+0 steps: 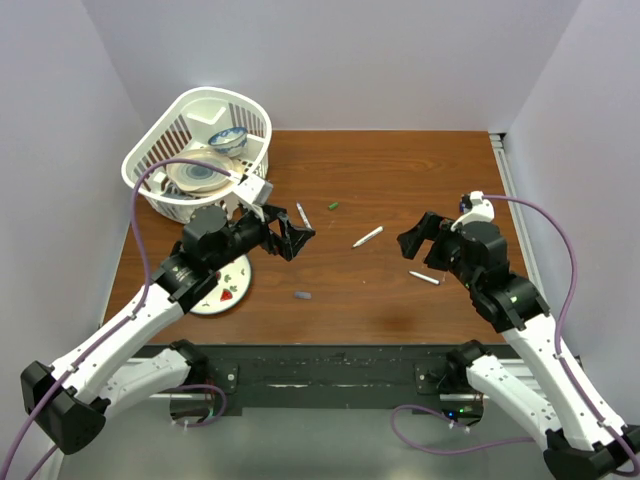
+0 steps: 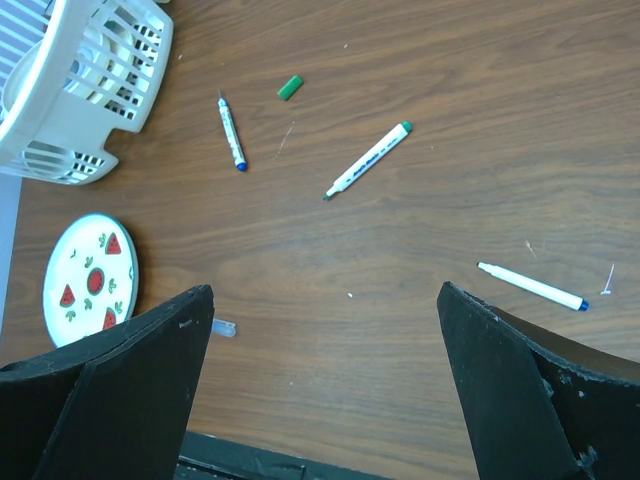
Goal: Insert the pens into the pen caps
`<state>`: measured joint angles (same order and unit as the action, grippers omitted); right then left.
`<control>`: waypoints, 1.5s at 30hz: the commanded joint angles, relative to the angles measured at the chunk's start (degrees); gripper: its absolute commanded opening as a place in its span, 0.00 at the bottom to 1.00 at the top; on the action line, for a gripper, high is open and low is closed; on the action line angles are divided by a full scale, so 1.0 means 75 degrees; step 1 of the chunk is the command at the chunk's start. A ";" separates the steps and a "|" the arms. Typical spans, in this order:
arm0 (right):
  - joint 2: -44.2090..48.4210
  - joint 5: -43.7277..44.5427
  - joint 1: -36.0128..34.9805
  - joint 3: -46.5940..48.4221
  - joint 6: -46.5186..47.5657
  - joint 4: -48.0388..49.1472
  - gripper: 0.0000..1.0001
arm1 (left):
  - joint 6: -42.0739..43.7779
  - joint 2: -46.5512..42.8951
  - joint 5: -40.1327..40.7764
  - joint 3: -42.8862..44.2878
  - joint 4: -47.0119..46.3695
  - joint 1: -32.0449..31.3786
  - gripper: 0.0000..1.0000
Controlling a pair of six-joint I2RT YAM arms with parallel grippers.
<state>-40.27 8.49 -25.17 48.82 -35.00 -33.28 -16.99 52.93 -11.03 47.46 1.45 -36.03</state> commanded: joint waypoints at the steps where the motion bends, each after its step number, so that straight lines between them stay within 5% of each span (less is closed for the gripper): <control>1: -0.0068 0.0263 0.0004 0.0089 -0.0208 0.0065 0.99 | -0.0031 -0.0108 0.0064 0.0305 -0.0217 -0.0001 1.00; 13: -0.1271 0.0076 0.0004 0.0287 0.0880 0.1164 0.98 | 0.0227 -0.0611 0.1129 0.0328 0.0193 0.0000 0.96; 24: -0.5163 -0.1434 0.0039 0.1774 0.5519 0.2526 0.91 | 0.0285 -0.1256 0.1985 0.0187 0.0158 -0.0001 0.96; 28: -0.6545 -0.2818 0.0039 0.2536 0.7020 0.1408 0.88 | 0.0274 -0.1432 0.2068 0.0047 0.0017 -0.0001 0.98; 37: -0.8364 -0.3289 0.0227 0.3592 0.9281 0.0114 0.76 | 0.0250 -0.1455 0.2056 0.0094 0.0076 -0.0001 0.99; 45: -0.8271 -0.2832 0.0215 0.2984 1.0573 0.0966 0.77 | 0.0274 -0.1303 0.1928 0.0129 0.0064 -0.0001 0.99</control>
<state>-104.77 -12.99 -23.55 72.84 36.49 -29.08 -15.81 42.63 3.44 47.57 3.99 -36.03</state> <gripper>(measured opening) 0.769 0.991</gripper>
